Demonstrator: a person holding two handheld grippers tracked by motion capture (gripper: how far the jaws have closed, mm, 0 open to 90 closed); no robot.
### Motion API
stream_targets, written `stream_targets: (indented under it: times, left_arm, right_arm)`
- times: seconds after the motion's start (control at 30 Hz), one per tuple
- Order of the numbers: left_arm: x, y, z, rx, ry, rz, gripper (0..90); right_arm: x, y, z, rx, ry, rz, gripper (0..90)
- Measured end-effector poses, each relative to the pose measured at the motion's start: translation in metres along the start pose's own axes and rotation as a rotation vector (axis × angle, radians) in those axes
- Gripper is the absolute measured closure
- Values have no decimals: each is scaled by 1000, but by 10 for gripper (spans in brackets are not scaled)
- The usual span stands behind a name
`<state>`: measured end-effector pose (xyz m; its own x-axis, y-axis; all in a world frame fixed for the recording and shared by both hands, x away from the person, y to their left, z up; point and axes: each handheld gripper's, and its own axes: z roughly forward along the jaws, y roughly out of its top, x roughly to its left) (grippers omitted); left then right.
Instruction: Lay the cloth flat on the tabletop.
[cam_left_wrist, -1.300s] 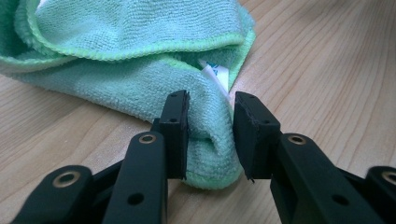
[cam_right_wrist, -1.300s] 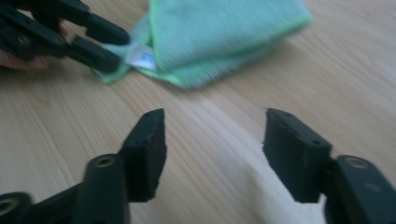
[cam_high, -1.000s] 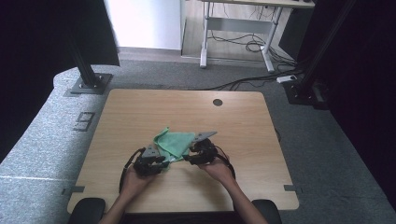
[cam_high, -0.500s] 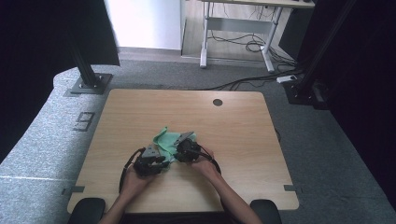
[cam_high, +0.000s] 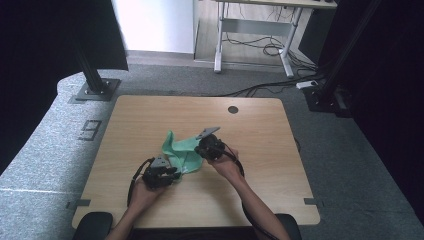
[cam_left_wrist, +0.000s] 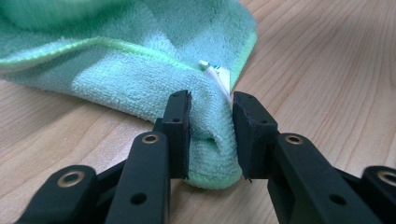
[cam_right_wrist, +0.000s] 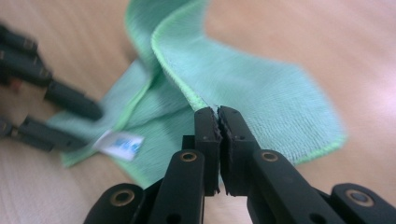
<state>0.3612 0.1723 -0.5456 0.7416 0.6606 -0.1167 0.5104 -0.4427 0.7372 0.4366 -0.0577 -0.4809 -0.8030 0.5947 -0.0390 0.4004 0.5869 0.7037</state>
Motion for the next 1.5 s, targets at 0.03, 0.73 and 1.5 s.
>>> stream_targets:
  times: [0.03,0.73,1.5]
  left_arm:
    - [2,0,0,-3,-17,-13,674]
    - [12,-2,-16,-1,-65,-50,597]
    - [17,40,-28,-71,56,18,382]
  right_arm:
    - [-9,6,-8,-18,-16,8,854]
    - [-74,16,-10,38,-139,108,782]
    - [-38,-33,-35,-43,-26,130,592]
